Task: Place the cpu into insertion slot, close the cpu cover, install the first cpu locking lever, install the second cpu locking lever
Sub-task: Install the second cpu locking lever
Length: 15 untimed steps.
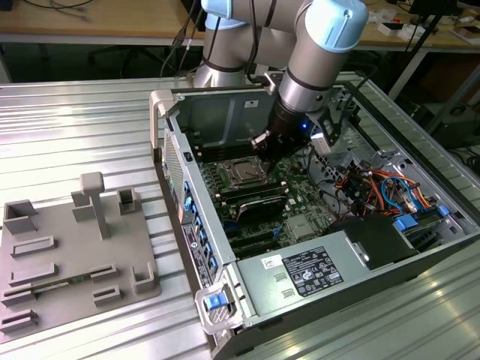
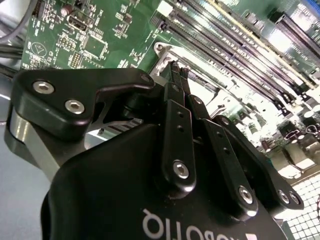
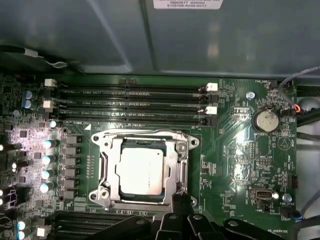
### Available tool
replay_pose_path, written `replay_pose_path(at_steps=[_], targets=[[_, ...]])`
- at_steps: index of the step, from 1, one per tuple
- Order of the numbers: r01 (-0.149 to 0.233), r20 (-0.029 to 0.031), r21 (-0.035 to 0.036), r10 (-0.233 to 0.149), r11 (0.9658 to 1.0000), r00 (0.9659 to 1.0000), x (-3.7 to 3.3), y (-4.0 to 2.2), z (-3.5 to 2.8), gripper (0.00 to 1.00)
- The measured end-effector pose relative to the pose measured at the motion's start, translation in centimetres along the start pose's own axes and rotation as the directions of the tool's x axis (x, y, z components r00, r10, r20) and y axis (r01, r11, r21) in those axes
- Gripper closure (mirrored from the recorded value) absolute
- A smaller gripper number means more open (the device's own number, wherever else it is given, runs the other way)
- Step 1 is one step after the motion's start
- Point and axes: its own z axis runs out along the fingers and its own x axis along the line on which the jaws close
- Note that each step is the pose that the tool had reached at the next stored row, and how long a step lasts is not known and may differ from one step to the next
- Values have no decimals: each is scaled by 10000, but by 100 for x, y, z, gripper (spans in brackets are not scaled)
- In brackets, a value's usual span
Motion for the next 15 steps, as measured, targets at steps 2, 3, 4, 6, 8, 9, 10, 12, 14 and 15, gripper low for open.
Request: replay_pose_path(at_steps=[2, 3, 4, 6, 8, 9, 10, 12, 14, 15], targets=[[0, -2, 0, 0, 10000, 10000, 1, -23, -2, 89], [0, -2, 0, 0, 10000, 10000, 1, -35, -3, 89], [0, -3, 1, 0, 10000, 10000, 2, -56, -5, 89], [-1, -3, 0, 1, 10000, 10000, 4, -100, -6, 89], [-1, -2, 0, 1, 10000, 10000, 10, -123, -6, 89], [-2, -2, -1, 2, 10000, 10000, 22, -130, -7, 89], [0, -2, -9, 0, 10000, 10000, 48, -134, -6, 89], [1, -1, -17, -1, 10000, 10000, 96, -133, -5, 89], [0, -2, -18, 0, 10000, 10000, 145, -132, -3, 89], [-1, -2, -17, 1, 10000, 10000, 166, -131, -2, 89]])
